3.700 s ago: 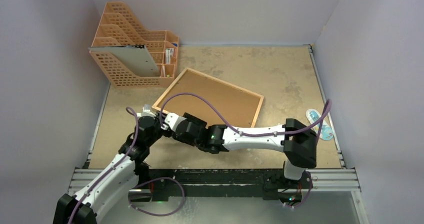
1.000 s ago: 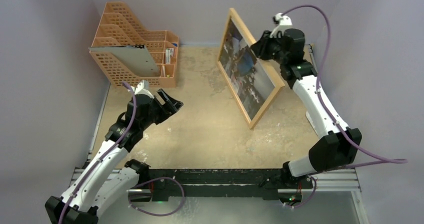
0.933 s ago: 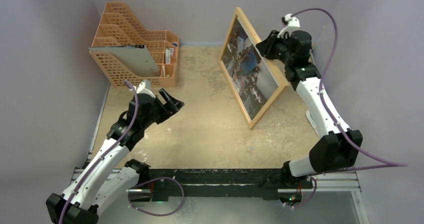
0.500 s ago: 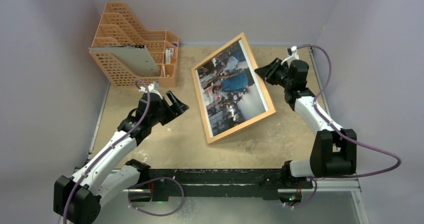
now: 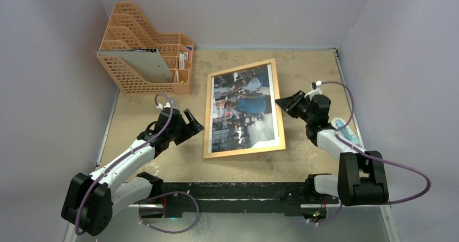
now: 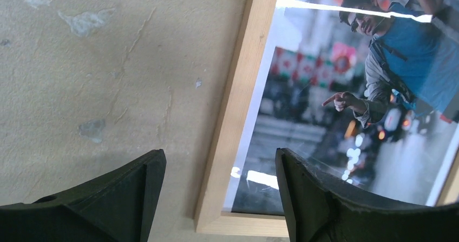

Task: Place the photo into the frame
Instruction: Turn over the photo frame at the center of the board.

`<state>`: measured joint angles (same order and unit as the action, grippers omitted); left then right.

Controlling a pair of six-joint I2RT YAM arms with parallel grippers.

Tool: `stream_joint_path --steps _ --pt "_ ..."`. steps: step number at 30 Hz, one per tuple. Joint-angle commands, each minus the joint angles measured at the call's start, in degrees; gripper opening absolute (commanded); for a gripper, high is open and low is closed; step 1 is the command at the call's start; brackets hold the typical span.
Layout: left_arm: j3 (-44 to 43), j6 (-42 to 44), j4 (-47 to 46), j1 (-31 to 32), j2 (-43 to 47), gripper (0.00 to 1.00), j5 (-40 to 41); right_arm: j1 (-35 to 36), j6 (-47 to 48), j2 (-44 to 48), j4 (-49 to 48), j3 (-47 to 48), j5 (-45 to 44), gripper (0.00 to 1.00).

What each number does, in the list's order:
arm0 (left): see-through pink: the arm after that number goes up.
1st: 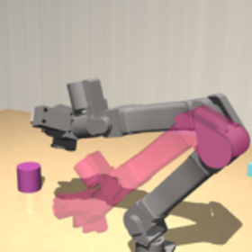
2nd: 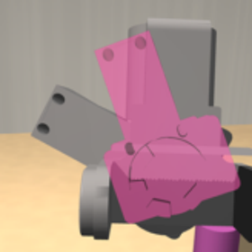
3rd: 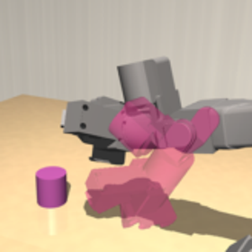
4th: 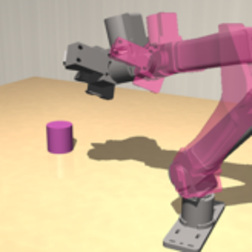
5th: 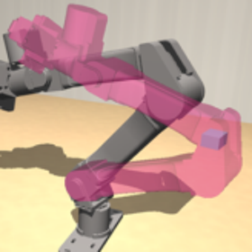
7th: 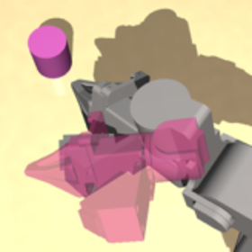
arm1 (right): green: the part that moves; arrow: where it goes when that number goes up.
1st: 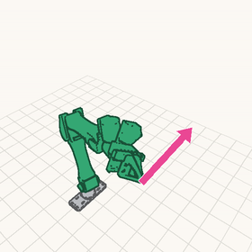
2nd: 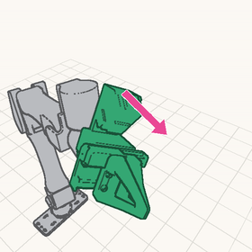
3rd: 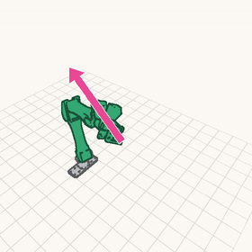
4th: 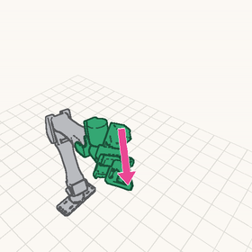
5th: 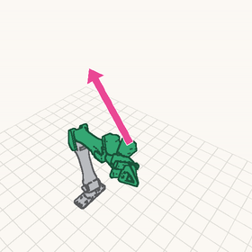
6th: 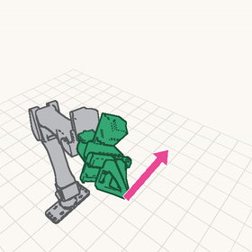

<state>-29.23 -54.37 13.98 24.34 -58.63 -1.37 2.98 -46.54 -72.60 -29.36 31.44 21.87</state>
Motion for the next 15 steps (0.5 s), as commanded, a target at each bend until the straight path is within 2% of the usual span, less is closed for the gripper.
stream_joint_path --steps 1,7,10,15 --pt "2.00 0.65 -0.81 -0.17 1.76 0.76 0.23 0.54 -1.91 1.28 -8.67 -8.43 1.24 0.00" --pt "4.85 1.63 2.29 -0.08 1.34 0.77 1.19 0.59 -2.04 -1.21 -9.80 -14.34 3.15 0.00" --pt "4.87 1.56 3.20 -0.08 1.90 0.77 4.12 0.54 -1.93 -1.78 -9.28 -15.93 1.23 0.01" --pt "3.22 2.67 5.73 -0.08 2.86 0.77 7.19 0.54 -1.84 -2.95 -7.46 -16.57 -2.65 0.15"
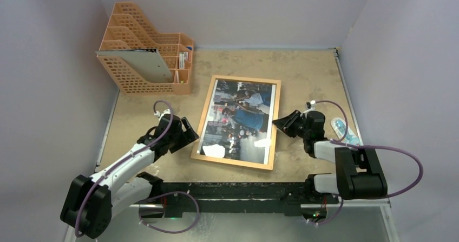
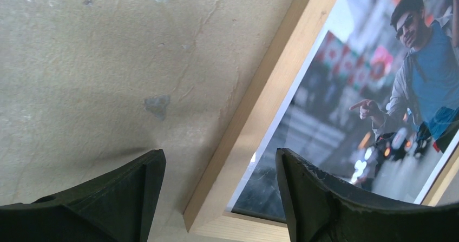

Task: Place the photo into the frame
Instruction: Turn over the photo frame at the center of the board.

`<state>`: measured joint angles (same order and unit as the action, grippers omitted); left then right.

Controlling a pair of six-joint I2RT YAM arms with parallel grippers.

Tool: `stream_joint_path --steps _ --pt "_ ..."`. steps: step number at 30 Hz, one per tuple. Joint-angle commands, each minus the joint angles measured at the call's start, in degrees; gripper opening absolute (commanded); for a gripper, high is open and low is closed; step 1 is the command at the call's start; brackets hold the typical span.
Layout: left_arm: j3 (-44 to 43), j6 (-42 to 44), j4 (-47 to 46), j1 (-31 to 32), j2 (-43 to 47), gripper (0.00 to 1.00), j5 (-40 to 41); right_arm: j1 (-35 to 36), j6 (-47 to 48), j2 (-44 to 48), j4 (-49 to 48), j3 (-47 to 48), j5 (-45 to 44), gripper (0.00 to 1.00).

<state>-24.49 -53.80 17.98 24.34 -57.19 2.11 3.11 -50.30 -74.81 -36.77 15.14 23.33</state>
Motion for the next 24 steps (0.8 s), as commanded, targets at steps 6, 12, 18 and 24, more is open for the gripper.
stream_joint_path --steps 6,12,18,24 --pt "-4.21 4.39 5.89 -0.07 1.37 0.77 2.78 0.40 3.70 2.33 10.11 2.75 -13.13 0.59" --pt "-7.07 5.72 13.25 0.49 3.20 0.77 3.43 0.49 5.70 9.30 17.34 7.17 -24.27 0.86" --pt "-8.82 7.19 15.49 3.64 4.27 0.76 -3.03 0.49 11.19 0.31 11.82 19.84 -23.74 0.85" --pt "-8.91 5.41 16.04 13.37 0.35 0.76 -5.26 1.18 20.73 -19.12 14.80 42.05 -19.90 0.82"
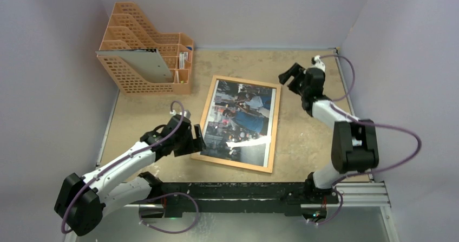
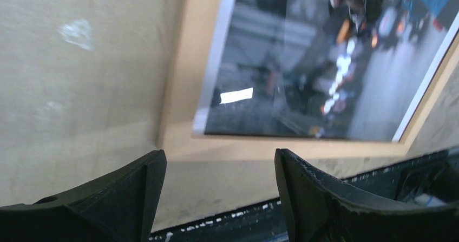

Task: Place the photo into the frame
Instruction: Turn over the photo frame at the center of the board, then adjust the photo frame at the center of the board.

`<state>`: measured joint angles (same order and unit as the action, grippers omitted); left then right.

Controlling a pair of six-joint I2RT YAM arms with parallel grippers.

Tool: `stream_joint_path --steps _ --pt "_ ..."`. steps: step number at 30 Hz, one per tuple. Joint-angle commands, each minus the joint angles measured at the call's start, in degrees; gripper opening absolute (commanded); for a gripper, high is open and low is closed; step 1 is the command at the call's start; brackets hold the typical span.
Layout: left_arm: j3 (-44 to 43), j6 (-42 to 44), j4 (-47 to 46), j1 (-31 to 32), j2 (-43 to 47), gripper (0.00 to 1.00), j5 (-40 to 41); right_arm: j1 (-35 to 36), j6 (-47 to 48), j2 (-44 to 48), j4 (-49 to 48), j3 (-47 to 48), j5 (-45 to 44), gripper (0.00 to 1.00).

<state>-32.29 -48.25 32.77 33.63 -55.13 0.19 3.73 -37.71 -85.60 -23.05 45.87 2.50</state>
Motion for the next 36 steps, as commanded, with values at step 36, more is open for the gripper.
stream_joint_path --steps 36 --pt "4.82 -0.66 -26.66 -7.50 -17.06 0.75 -3.82 1.63 23.53 -25.45 13.96 19.33 15.16 0.76"
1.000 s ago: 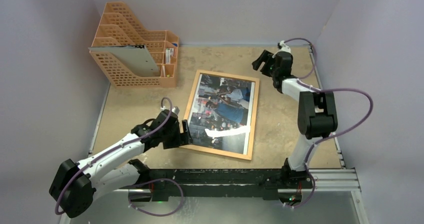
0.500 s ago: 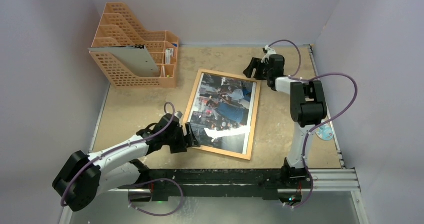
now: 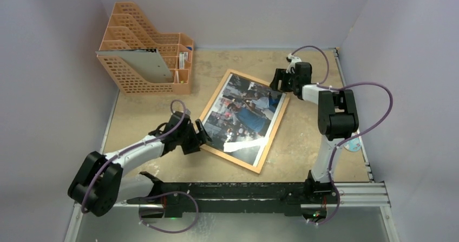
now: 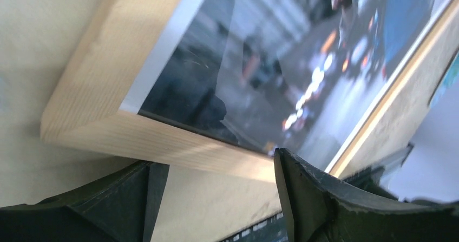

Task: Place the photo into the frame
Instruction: Adjust the photo frame at the center of the board.

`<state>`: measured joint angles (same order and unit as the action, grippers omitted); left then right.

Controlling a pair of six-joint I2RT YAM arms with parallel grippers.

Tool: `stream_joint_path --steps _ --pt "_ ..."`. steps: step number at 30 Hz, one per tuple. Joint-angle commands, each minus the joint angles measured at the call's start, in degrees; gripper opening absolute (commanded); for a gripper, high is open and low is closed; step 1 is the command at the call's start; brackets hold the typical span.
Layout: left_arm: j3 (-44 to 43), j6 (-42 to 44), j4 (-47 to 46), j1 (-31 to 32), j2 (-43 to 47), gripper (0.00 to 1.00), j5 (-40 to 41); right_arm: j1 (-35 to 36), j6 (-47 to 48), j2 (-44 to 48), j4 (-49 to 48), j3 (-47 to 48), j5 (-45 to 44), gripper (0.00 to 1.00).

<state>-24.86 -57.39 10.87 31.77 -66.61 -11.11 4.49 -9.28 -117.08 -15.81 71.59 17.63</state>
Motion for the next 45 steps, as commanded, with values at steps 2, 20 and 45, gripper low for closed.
stream_joint_path --steps 2,20,45 --pt "-4.35 10.15 -5.67 -6.41 -8.27 0.75 7.76 0.87 -6.64 7.98 6.01 -9.32 0.21 0.76" --pt "-25.82 16.82 -8.89 -7.30 -28.30 0.74 9.74 0.99 -27.25 33.92 -3.00 -40.03 2.38 0.62" --pt "-18.21 14.32 -7.93 -7.29 -23.39 0.75 2.90 -1.53 -17.36 21.00 10.36 -12.47 -27.68 0.86"
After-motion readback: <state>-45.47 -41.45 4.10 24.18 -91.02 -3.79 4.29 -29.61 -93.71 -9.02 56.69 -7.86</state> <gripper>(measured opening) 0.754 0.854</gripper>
